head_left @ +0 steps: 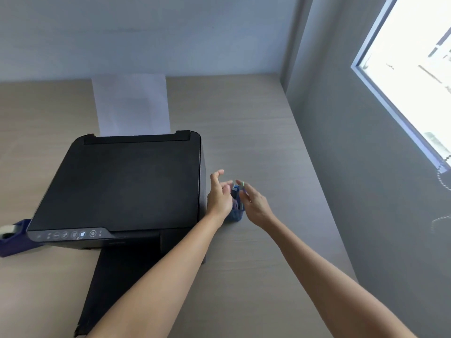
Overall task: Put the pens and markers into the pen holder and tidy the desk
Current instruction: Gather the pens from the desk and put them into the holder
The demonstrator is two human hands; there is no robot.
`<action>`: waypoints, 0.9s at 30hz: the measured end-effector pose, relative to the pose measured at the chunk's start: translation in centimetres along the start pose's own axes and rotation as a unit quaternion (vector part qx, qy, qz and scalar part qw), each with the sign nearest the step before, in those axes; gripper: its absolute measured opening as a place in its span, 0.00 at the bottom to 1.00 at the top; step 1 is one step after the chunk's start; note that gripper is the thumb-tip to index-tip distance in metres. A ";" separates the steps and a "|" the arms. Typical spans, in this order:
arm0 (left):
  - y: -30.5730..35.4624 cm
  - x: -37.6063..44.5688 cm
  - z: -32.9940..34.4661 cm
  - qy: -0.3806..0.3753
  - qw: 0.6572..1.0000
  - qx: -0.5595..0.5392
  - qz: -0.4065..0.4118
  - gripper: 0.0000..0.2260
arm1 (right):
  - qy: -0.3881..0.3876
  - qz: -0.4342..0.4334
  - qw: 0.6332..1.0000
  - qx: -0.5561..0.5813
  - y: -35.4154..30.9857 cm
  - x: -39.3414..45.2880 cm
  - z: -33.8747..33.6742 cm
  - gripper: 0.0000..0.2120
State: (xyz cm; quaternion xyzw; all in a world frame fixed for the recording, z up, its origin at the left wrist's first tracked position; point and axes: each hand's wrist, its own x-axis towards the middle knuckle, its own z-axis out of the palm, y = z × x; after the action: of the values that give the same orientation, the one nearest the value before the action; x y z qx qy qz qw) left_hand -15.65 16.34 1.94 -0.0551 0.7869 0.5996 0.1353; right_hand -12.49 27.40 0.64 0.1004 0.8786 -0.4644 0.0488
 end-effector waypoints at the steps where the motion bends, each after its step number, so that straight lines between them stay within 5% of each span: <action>1: 0.3 0.1 0.0 -0.024 0.998 -0.053 -0.004 0.18 | 0.020 -0.006 1.000 0.013 0.2 0.0 0.0 0.16; 3: 1.2 0.4 0.1 -0.037 0.989 -0.143 -0.033 0.19 | 0.065 0.004 0.997 0.046 1.0 0.0 0.0 0.15; 6: 0.1 0.9 0.3 0.015 0.983 -0.120 -0.135 0.21 | 0.080 0.088 0.986 0.119 2.0 -0.3 0.7 0.21; 10: -1.1 0.5 0.5 0.000 0.914 -0.284 -0.290 0.32 | 0.008 0.170 0.966 0.197 2.9 -0.7 1.2 0.17; 14: -0.1 1.1 1.2 0.010 0.886 -0.359 -0.294 0.32 | 0.015 0.163 0.974 0.157 2.3 0.7 0.9 0.14; 27: 3.0 6.1 1.2 0.019 0.903 -0.301 -0.306 0.27 | 0.013 0.159 0.981 0.107 1.2 7.7 -0.2 0.15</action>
State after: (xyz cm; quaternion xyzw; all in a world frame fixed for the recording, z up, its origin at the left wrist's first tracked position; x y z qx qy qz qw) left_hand -22.10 18.75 2.71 -0.3430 0.5160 0.7354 0.2742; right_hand -19.68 29.22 -1.63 0.2493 0.7973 -0.5406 0.0993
